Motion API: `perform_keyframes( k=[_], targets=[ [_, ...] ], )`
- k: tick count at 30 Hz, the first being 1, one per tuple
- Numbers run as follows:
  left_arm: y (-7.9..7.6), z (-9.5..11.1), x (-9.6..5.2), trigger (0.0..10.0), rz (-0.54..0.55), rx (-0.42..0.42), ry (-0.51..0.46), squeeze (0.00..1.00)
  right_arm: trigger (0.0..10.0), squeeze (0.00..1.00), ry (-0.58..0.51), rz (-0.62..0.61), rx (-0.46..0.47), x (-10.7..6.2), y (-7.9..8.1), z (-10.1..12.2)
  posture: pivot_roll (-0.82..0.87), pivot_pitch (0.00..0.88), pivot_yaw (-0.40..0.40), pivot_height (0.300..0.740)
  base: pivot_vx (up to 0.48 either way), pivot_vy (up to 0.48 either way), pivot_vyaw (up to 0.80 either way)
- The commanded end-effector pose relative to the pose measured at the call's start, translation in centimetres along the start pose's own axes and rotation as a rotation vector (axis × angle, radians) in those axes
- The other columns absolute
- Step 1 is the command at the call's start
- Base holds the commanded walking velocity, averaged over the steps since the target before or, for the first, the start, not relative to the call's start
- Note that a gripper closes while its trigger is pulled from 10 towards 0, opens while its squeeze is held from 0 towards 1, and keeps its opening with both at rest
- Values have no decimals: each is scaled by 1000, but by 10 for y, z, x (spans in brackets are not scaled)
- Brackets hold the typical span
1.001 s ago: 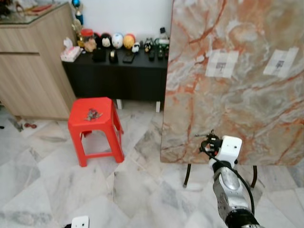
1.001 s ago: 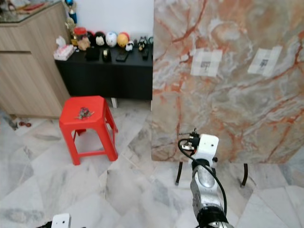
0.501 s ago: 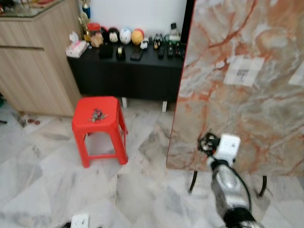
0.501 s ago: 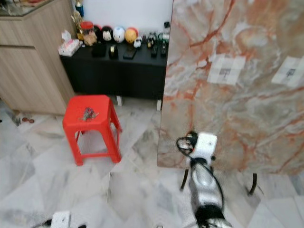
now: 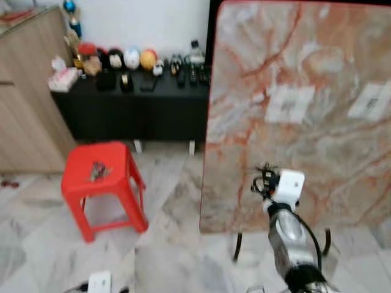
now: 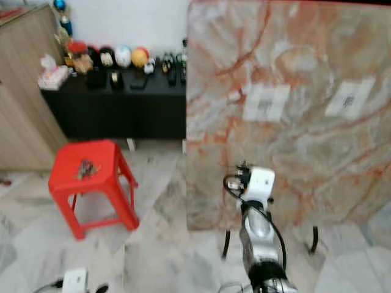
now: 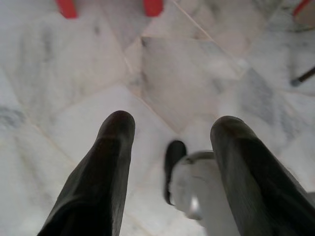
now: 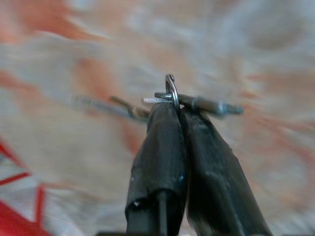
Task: Hang keys on a hook
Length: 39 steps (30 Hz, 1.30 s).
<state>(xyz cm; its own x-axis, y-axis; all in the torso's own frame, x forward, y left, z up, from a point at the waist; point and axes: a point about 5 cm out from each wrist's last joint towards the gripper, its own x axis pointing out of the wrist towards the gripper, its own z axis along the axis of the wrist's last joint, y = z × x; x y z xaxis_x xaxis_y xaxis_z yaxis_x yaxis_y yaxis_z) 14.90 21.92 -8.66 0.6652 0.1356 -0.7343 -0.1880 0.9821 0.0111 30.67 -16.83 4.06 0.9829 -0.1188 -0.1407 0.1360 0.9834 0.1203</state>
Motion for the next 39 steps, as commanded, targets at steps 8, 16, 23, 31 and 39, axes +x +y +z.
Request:
perform_keyframes(
  k=[8,16,23,31,39],
  targets=[
    [1,-9,-3,10000,2,2,38,0,10000,0,-84,-42,-13,9,-5,21,-27,0,-45,740,0,0,0],
    [0,-9,-2,10000,-4,7,41,0,10000,0,-74,-42,-8,8,-5,18,-28,0,-44,740,0,0,0],
    [-1,-8,-2,10000,-24,46,42,0,10000,0,32,-183,407,6,-17,2,-25,0,-44,740,0,0,0],
    [1,-11,-3,10000,-17,43,61,0,10000,0,63,-220,445,0,-28,-8,-31,0,-39,740,0,0,0],
    [4,-14,-4,10000,-16,49,74,0,10000,0,-51,-146,155,0,-20,8,-30,0,-38,740,0,0,0]
  ],
)
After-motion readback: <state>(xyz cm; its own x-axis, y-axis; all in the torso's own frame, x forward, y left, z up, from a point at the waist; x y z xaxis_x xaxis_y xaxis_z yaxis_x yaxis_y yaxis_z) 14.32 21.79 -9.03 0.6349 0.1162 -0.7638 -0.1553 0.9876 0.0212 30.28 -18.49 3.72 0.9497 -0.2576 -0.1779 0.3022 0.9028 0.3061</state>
